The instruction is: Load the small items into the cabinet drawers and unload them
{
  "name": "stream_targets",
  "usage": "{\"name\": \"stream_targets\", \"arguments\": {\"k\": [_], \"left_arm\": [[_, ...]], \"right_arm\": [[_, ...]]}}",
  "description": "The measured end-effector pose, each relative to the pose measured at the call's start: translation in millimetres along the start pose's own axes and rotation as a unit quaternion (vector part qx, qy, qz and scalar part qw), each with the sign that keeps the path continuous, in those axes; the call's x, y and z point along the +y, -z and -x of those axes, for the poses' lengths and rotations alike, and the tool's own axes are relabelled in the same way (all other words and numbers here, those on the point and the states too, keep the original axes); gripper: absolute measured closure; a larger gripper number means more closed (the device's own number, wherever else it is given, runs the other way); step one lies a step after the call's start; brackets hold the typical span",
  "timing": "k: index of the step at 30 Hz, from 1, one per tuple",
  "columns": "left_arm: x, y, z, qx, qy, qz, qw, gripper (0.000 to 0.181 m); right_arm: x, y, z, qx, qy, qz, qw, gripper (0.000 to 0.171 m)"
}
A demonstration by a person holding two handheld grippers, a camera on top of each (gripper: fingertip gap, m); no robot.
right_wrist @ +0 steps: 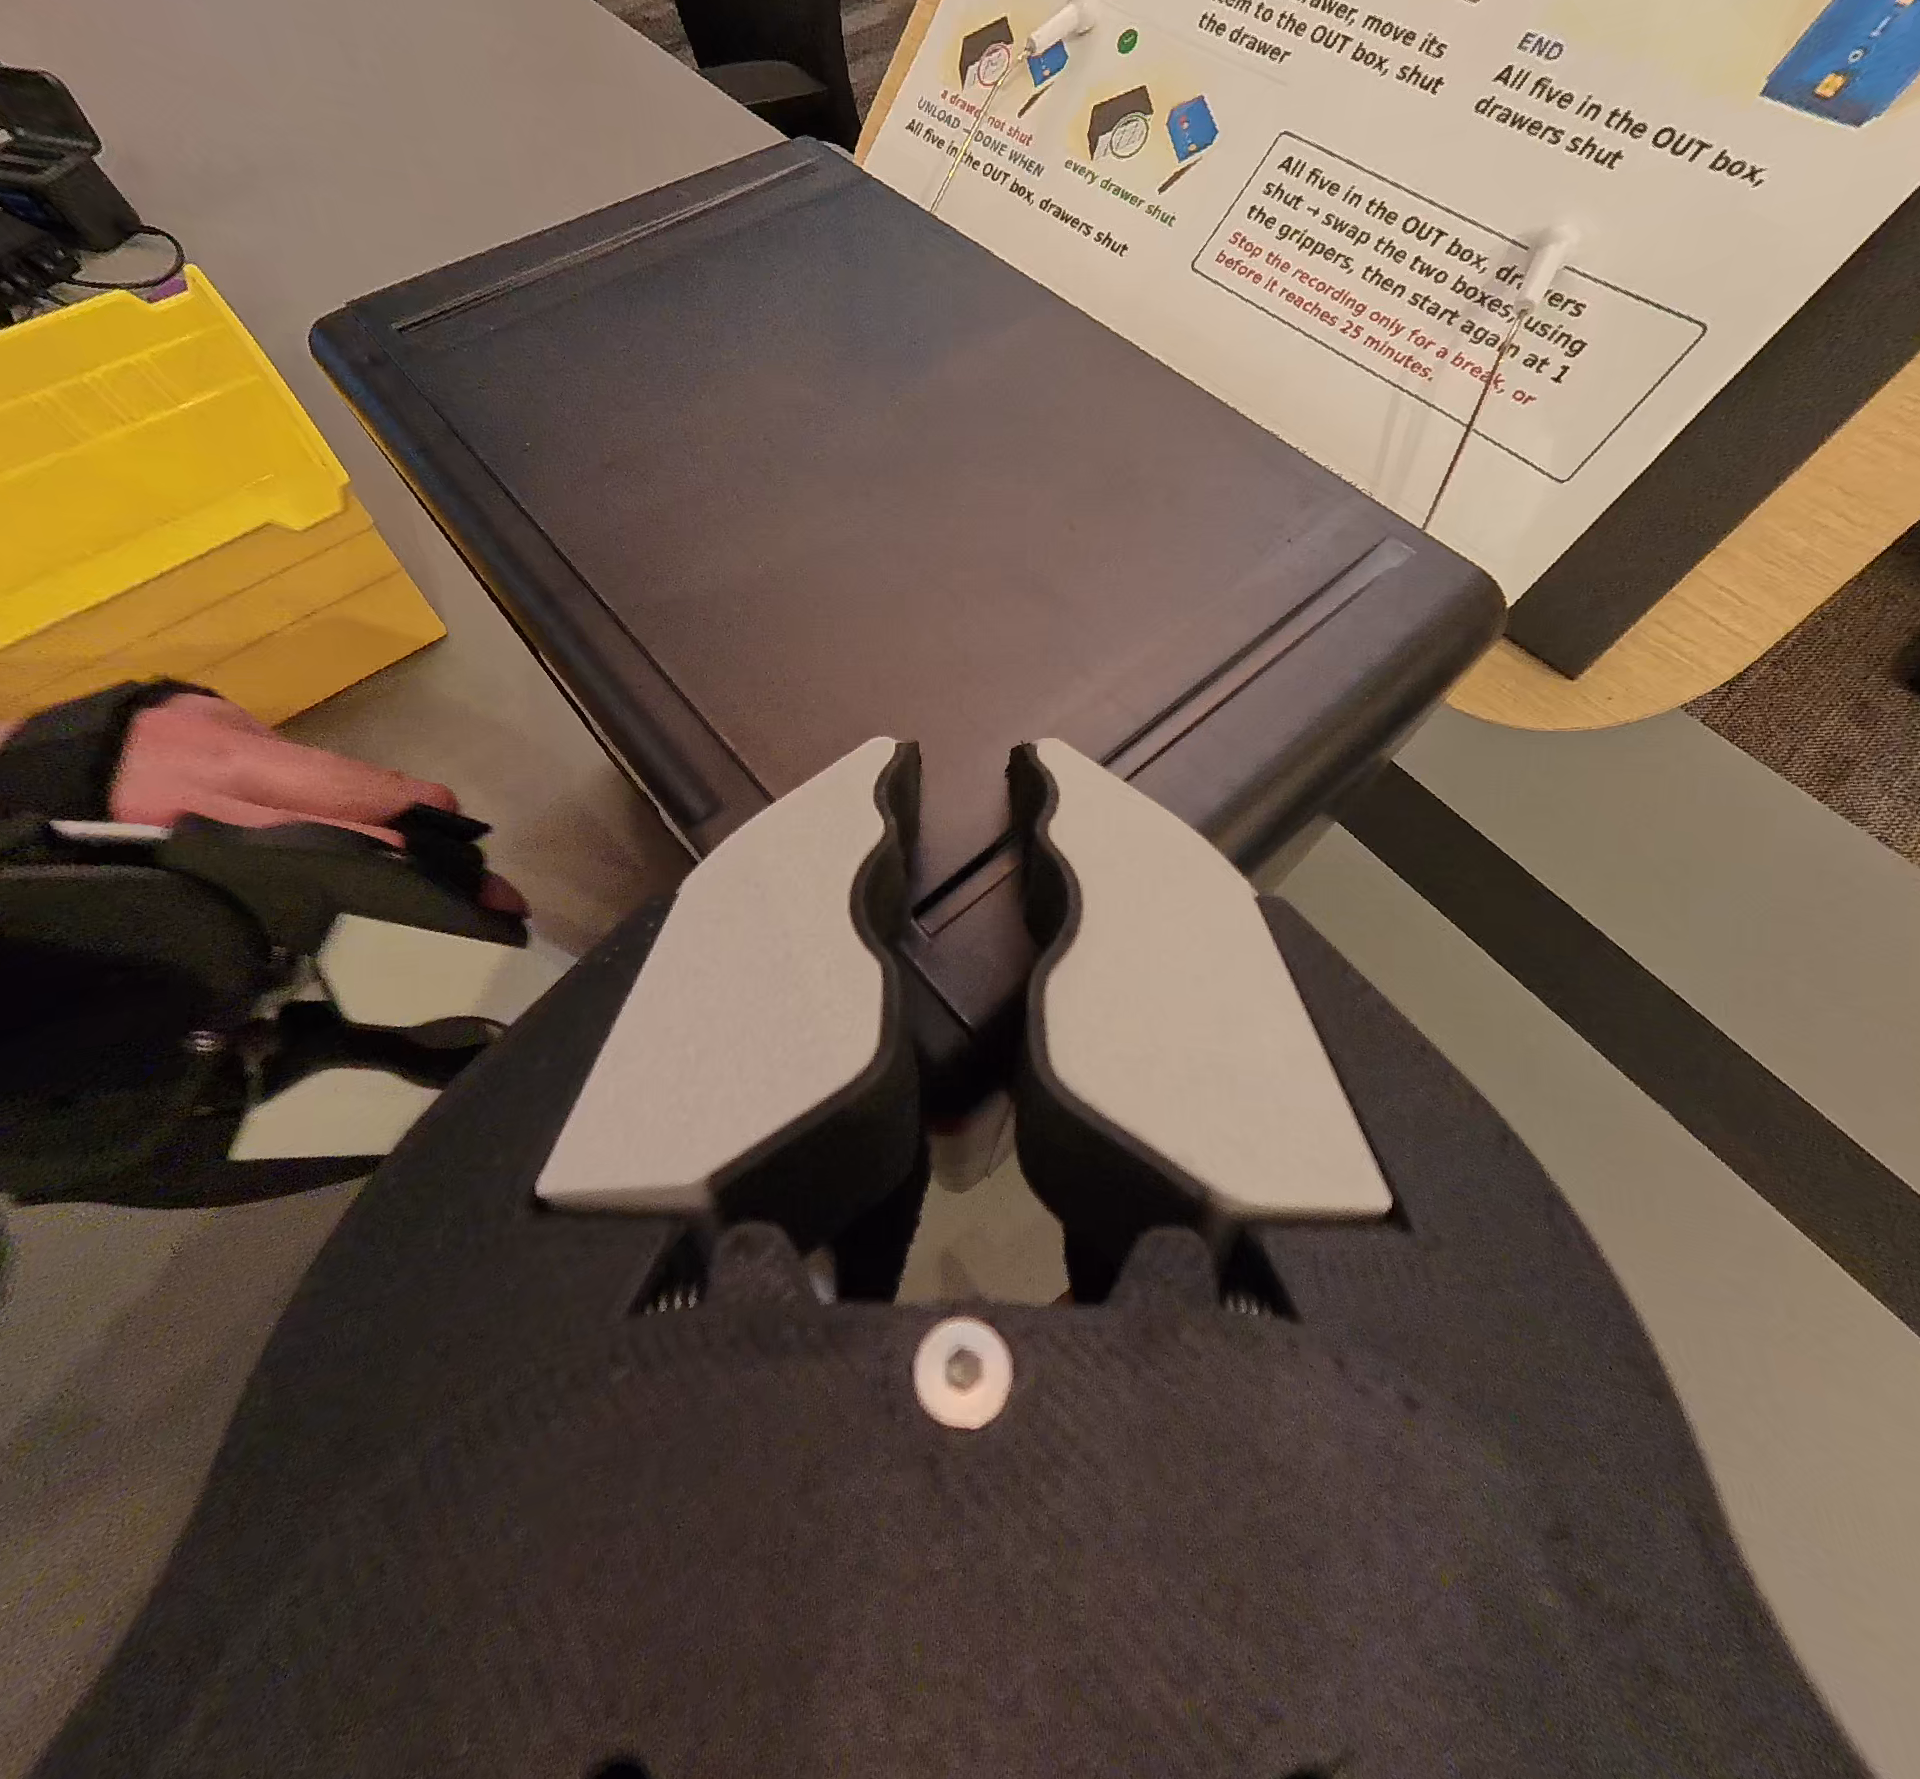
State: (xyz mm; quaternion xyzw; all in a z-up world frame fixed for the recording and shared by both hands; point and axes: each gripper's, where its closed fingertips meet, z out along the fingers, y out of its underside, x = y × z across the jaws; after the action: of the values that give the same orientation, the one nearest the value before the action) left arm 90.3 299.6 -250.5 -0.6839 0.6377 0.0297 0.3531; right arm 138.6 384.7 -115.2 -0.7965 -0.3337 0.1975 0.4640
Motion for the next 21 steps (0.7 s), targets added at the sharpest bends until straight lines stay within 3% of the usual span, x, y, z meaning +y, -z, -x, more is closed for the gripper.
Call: {"name": "stream_targets", "arguments": {"k": [4,9,17,21], "left_arm": [[13.3,-26.5,-0.2,0.015,0.002,0.035,0.999,0.170],[20.6,-33.8,2.9,0.009,0.016,0.032,0.999,0.153],[7.5,28.0,-17.3,0.013,0.065,-0.056,0.996,0.126],[22.2,25.7,-49.5,-0.008,0.050,-0.034,0.998,0.106]], "right_arm": [[0.0,0.1,0.0,-0.003,0.000,-0.001,1.000,0.154],[-0.1,0.2,0.1,-0.004,0.000,-0.001,1.000,0.154],[-0.2,0.2,0.0,-0.004,0.000,-0.002,1.000,0.154],[-0.2,0.2,0.0,-0.004,-0.001,-0.001,1.000,0.154]]}}
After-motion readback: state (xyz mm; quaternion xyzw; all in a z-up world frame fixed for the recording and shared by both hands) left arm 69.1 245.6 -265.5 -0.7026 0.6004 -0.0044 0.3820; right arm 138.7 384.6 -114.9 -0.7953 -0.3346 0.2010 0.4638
